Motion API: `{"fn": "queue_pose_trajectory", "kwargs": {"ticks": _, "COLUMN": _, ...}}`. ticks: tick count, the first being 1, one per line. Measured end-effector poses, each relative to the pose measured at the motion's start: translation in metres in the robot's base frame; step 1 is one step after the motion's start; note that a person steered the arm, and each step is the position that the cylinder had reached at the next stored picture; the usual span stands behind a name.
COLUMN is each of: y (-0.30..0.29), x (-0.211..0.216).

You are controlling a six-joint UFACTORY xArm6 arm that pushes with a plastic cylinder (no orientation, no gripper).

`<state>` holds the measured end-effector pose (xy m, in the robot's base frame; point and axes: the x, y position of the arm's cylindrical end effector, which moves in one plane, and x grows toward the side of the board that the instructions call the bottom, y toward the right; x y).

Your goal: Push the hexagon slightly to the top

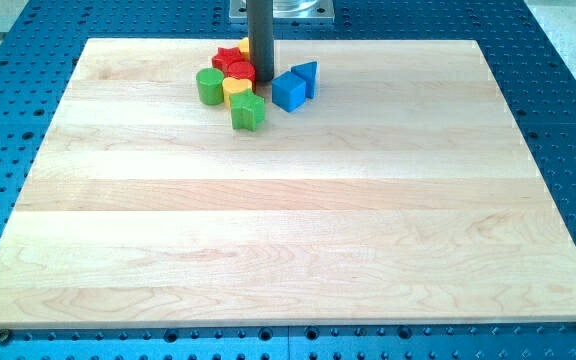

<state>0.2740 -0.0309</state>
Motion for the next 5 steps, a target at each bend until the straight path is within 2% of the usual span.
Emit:
{"fn": "queue_pose_trajectory", "kwargs": {"ticks": 2, "y": -0.007, "x": 0.007}}
{"fn": "queue_pose_trajectory", "kwargs": {"ticks": 5, "y": -0.006, "x": -0.030}}
